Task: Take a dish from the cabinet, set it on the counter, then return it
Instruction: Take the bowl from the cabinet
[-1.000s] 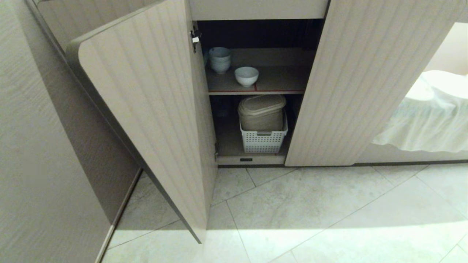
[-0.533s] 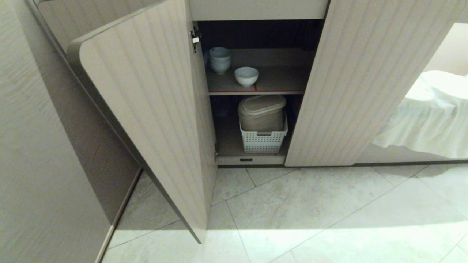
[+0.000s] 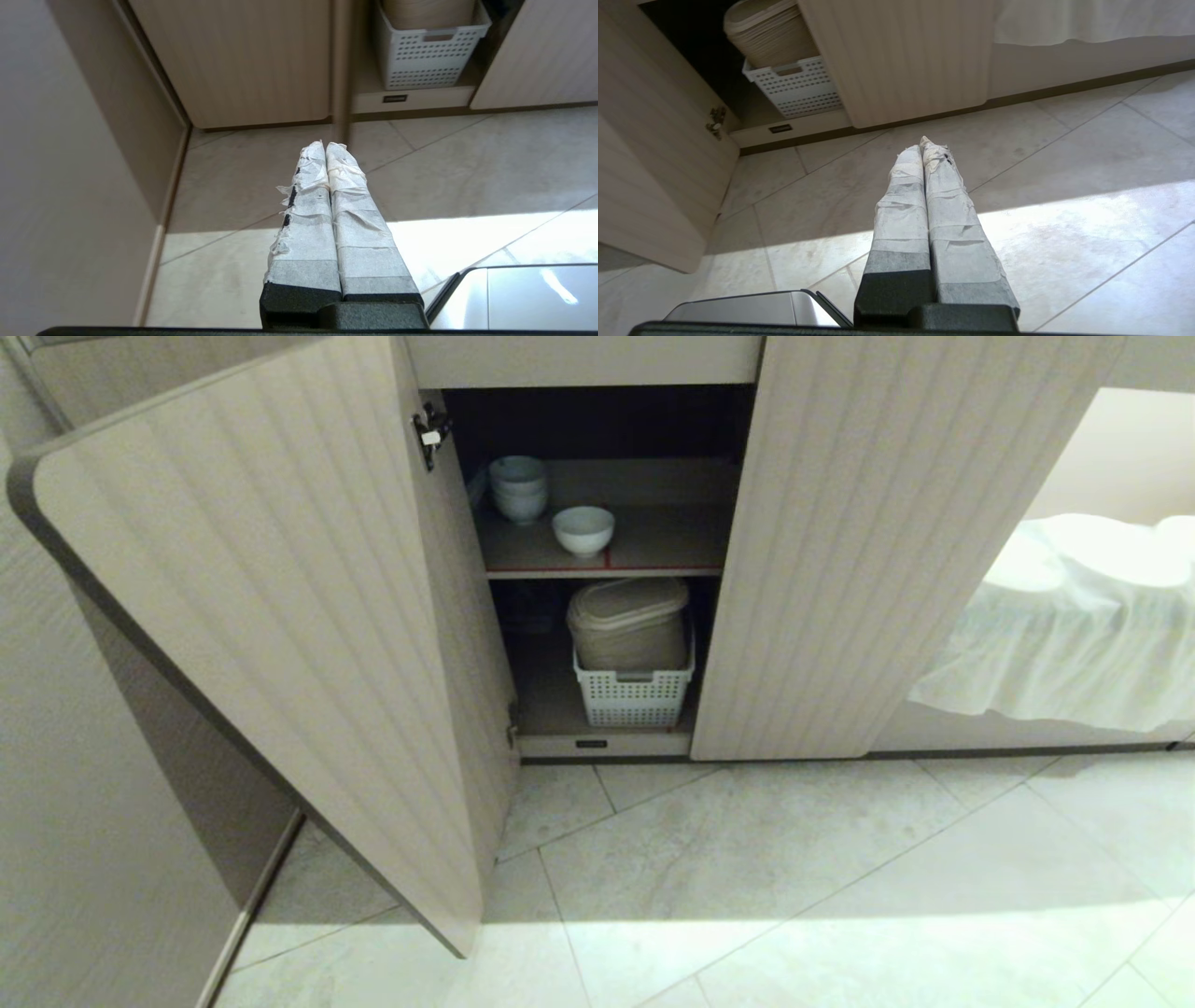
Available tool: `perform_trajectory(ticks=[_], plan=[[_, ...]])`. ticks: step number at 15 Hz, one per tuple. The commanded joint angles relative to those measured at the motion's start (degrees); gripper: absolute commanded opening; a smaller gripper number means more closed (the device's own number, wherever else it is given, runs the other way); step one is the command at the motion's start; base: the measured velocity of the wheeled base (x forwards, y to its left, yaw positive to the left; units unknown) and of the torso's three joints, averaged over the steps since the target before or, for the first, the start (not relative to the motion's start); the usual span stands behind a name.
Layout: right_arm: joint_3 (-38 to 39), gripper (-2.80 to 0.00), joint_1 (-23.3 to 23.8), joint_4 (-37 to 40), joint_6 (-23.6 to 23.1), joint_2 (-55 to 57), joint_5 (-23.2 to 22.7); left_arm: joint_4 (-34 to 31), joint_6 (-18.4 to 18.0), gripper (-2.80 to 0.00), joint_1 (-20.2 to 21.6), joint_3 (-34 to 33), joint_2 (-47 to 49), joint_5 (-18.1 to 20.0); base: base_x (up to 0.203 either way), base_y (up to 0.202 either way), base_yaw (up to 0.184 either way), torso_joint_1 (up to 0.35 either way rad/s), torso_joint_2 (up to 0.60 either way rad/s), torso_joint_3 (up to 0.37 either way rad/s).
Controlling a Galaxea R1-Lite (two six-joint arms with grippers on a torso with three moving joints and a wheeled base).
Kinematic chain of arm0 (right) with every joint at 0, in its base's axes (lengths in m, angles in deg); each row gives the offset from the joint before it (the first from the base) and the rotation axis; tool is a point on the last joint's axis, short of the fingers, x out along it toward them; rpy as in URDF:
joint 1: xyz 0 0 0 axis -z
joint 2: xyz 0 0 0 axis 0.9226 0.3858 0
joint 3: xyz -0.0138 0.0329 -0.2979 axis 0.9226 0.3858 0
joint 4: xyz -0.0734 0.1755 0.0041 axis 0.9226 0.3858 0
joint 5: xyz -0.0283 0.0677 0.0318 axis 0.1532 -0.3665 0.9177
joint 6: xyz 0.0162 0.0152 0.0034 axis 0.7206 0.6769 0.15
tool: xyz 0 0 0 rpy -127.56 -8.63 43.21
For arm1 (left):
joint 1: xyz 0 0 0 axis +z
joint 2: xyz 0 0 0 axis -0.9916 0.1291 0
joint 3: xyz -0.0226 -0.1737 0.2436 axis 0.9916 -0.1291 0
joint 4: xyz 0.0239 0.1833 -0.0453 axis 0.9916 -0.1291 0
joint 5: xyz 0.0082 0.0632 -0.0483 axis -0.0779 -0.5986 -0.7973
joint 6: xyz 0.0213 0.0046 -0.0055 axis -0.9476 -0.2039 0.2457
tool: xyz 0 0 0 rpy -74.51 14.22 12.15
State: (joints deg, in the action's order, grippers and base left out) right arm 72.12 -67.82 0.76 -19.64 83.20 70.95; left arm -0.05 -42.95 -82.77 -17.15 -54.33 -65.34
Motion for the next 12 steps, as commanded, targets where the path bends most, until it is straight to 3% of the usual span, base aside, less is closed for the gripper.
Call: perform_trajectory(ticks=[1,12], plan=[[0.01,-2.80,-0.02,0.00,0.03,-0.02,-0.03,0.05,0.03,-2.80,0.01,0.00,0.05,0.05,0.000,-0.191,0.000,-0.001,0.00,-0.004],[0.01,-2.80,-0.02,-0.01,0.11,-0.02,0.03,0.04,0.03,-2.80,0.09,0.00,0.05,-0.01,0.000,-0.195,0.000,0.002,0.00,0.002]])
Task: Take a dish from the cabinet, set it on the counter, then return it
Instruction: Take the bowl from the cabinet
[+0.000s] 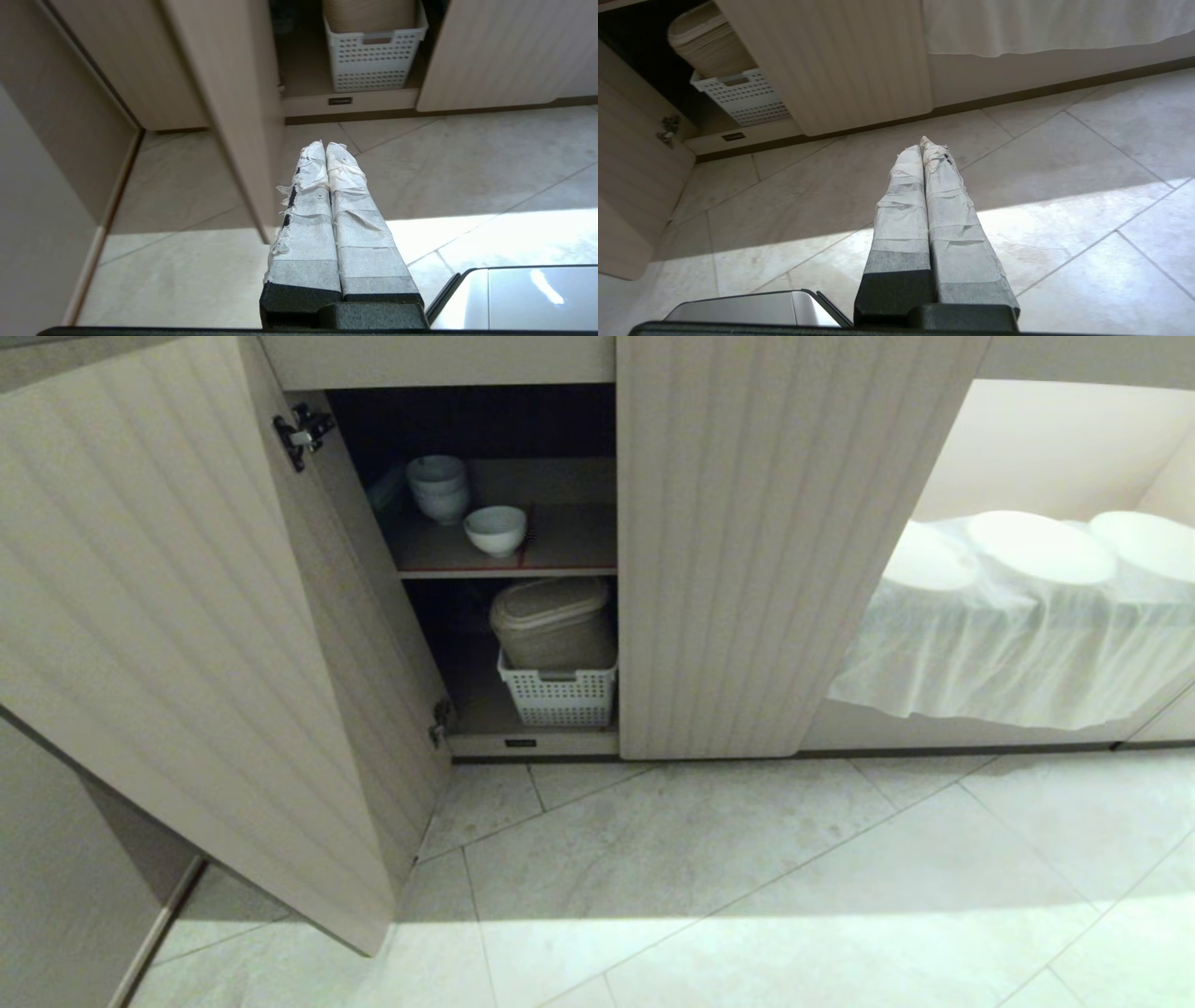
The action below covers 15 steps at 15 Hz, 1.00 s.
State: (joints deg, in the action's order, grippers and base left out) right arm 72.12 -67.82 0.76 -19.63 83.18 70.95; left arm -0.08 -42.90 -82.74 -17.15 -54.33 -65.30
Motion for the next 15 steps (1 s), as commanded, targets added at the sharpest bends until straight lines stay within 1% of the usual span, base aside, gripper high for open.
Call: perform_trajectory(ticks=[1,6,8,15], plan=[[0.01,-2.80,-0.02,-0.09,0.02,0.00,0.02,0.03,-0.02,-2.80,0.05,0.00,0.05,-0.02,0.000,-0.200,0.000,0.006,0.00,0.002],[0.01,-2.80,-0.02,0.00,0.10,0.00,0.03,-0.01,0.25,-2.80,-0.01,0.00,0.05,-0.07,0.000,-0.195,-0.001,0.002,0.00,0.001],[0.01,-2.80,-0.02,-0.04,0.10,0.00,0.03,-0.01,0.25,-2.80,0.07,0.00,0.05,-0.07,0.000,-0.130,0.001,0.002,0.00,0.000],[0.01,-2.80,-0.02,-0.01,0.05,0.00,0.03,-0.01,0.25,-2.80,0.07,0.00,0.05,-0.07,0.000,0.000,0.000,0.000,0.00,0.000]])
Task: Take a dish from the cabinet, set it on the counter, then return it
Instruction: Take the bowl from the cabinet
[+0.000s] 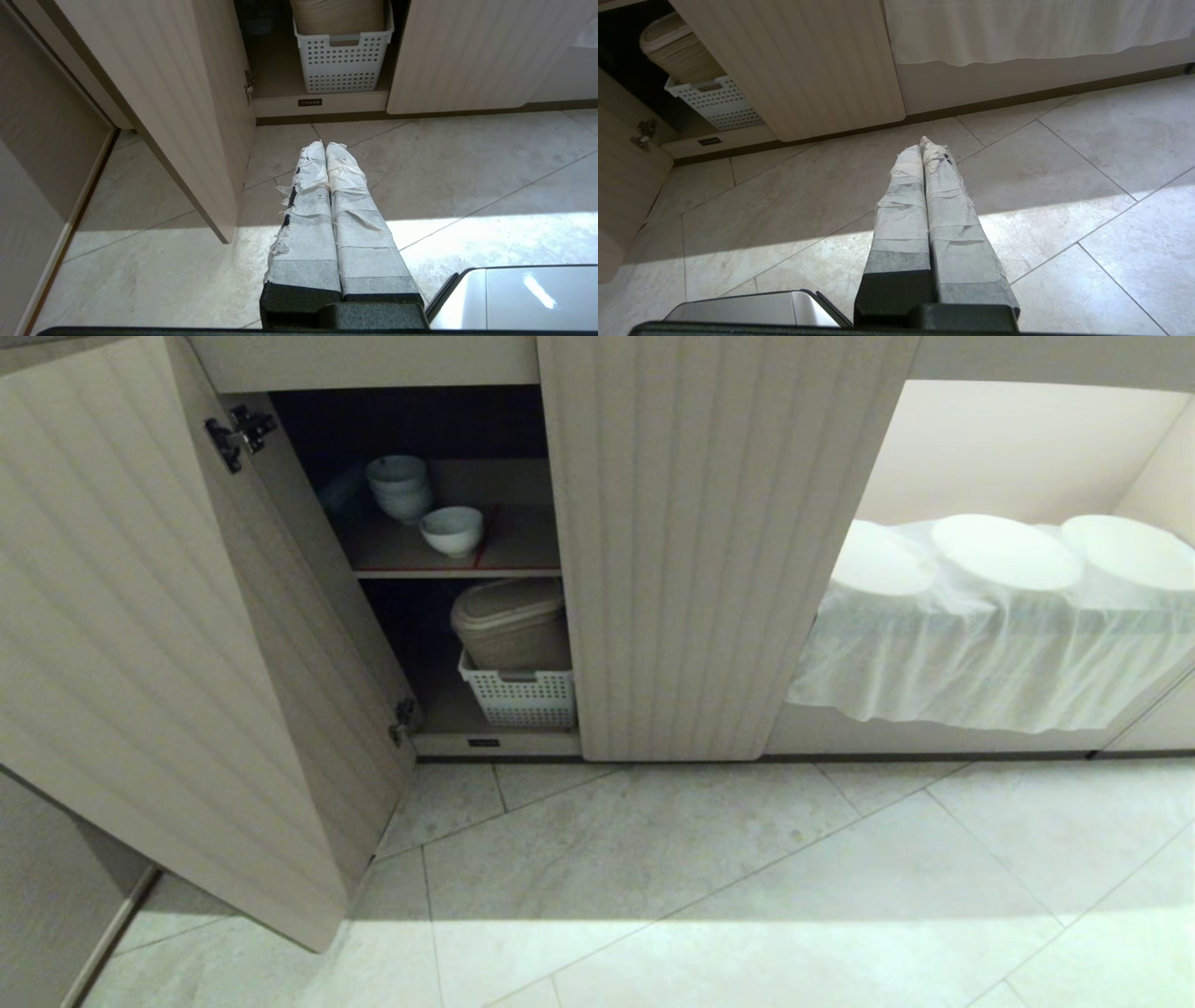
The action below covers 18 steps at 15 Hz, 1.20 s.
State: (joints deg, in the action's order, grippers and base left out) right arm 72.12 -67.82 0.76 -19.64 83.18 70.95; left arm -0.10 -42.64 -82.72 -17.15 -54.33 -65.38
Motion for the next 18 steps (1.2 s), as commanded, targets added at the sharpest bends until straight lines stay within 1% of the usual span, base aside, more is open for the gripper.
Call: perform_trajectory(ticks=[1,18], plan=[[0.01,-2.80,-0.02,0.00,0.03,-0.01,0.03,0.01,-0.02,-2.80,-0.04,0.00,0.05,0.02,0.000,0.000,0.000,0.000,0.00,0.000],[0.01,-2.80,-0.02,0.00,0.09,-0.01,0.03,0.01,-0.10,-2.80,0.05,0.00,0.05,0.02,0.000,0.000,0.000,0.000,0.00,0.000]])
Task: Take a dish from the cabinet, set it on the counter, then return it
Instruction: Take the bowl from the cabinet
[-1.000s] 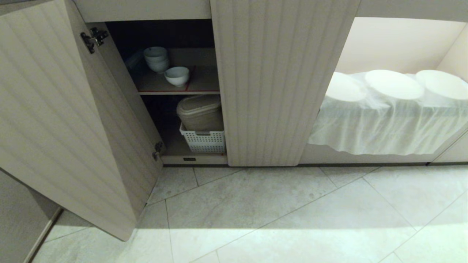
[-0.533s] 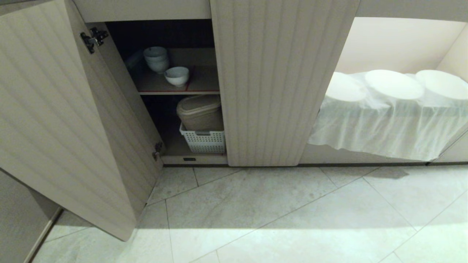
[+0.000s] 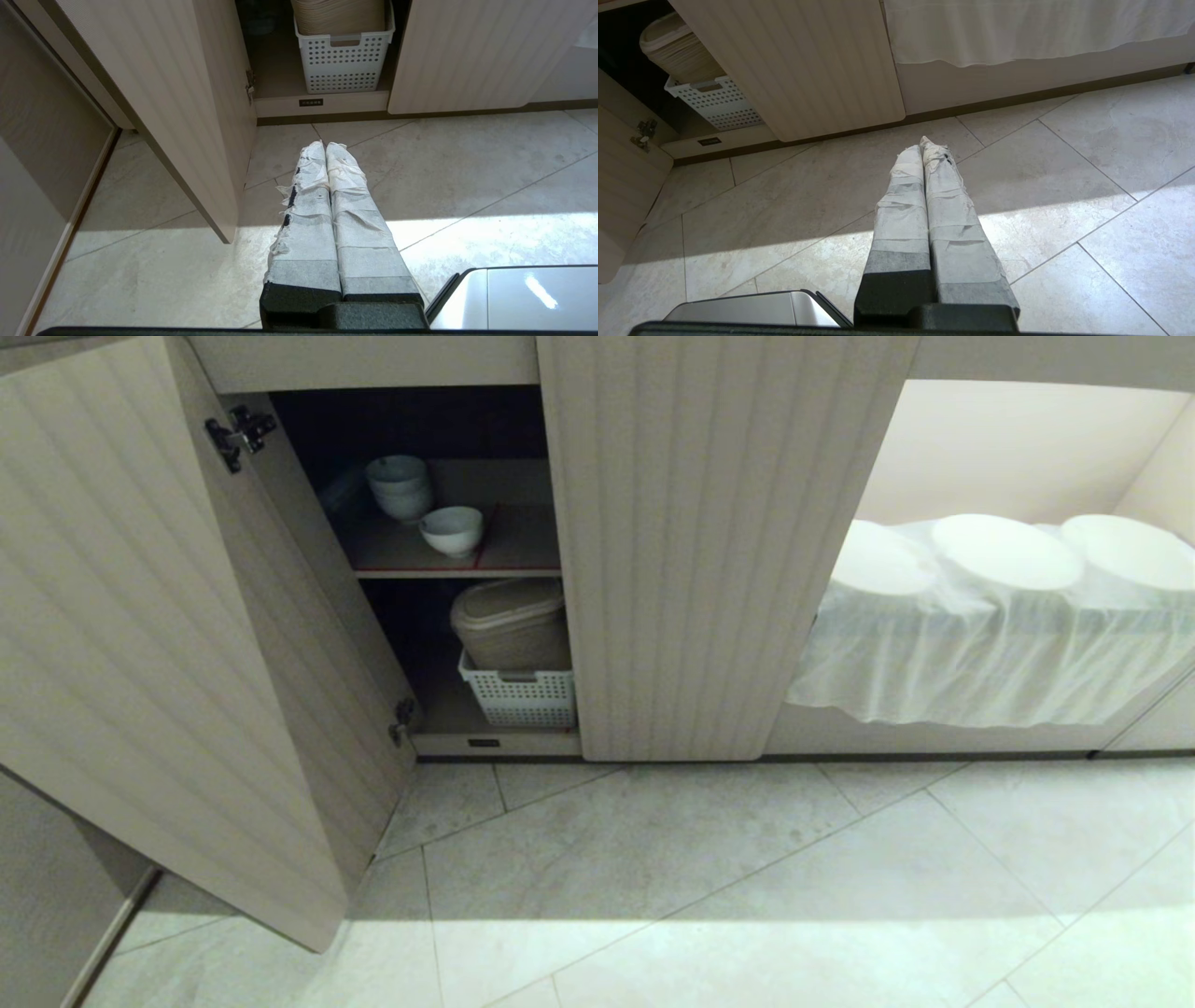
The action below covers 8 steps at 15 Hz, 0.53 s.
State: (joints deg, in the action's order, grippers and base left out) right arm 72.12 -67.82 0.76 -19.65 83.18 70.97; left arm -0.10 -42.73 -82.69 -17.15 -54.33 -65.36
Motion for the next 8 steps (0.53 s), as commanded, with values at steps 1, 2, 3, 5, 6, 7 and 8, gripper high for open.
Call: perform_trajectory(ticks=[1,2,3,5,6,7,8], plan=[[0.01,-2.80,-0.02,0.00,0.03,0.00,0.01,0.01,-0.10,-2.80,0.02,0.00,0.05,-0.01,0.000,0.000,0.000,0.000,0.00,0.000],[0.01,-2.80,-0.02,0.00,0.12,0.00,0.01,0.01,-0.02,-2.80,0.02,0.00,0.05,-0.01,0.000,0.000,0.000,0.000,0.00,0.000],[0.01,-2.80,-0.02,0.00,0.03,0.00,0.01,0.01,-0.10,-2.80,0.02,0.00,0.05,-0.01,0.000,0.000,0.000,0.000,0.00,0.000],[0.01,-2.80,-0.02,-0.08,0.04,0.00,-0.06,0.01,-0.10,-2.80,0.02,0.00,0.05,-0.01,0.000,0.000,0.000,0.000,0.00,0.000],[0.01,-2.80,-0.02,0.00,0.12,0.00,0.01,0.01,-0.10,-2.80,-0.06,0.00,0.05,-0.01,0.000,0.000,0.000,0.000,0.00,0.000],[0.01,-2.80,-0.02,-0.08,0.12,0.00,-0.07,0.01,-0.10,-2.80,0.02,0.00,0.05,-0.01,0.000,0.000,0.000,0.000,0.00,0.000],[0.01,-2.80,-0.02,0.00,0.06,0.00,0.01,0.01,-0.10,-2.80,0.02,0.00,0.05,-0.01,0.000,0.000,0.000,0.000,0.00,0.000]])
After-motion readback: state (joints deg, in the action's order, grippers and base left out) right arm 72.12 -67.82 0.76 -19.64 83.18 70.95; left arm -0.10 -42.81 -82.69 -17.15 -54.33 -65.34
